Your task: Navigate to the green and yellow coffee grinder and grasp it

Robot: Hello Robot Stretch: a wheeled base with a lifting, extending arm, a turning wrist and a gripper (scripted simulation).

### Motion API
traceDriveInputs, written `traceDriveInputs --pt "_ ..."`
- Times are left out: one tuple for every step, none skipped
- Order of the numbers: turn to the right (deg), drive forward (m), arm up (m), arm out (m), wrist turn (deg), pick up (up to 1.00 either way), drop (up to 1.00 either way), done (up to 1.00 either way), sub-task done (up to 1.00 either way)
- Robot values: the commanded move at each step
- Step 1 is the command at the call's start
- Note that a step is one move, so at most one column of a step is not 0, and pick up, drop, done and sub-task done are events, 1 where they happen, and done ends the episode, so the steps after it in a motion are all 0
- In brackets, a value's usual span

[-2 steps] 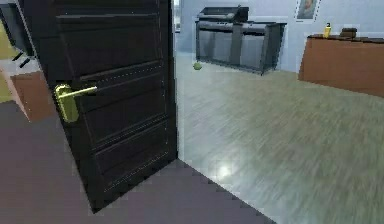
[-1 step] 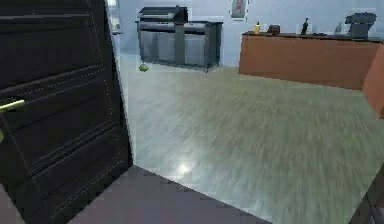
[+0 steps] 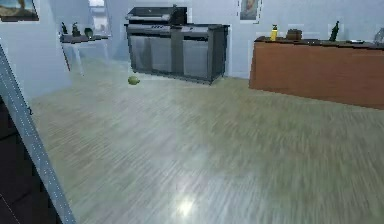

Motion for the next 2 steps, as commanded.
traceDriveInputs --pt "0.0 0.55 0.0 0.0 0.0 0.0 0.0 0.0 0.0" --pt "33.0 0.0 0.0 0.0 0.0 0.0 0.0 0.0 0.0"
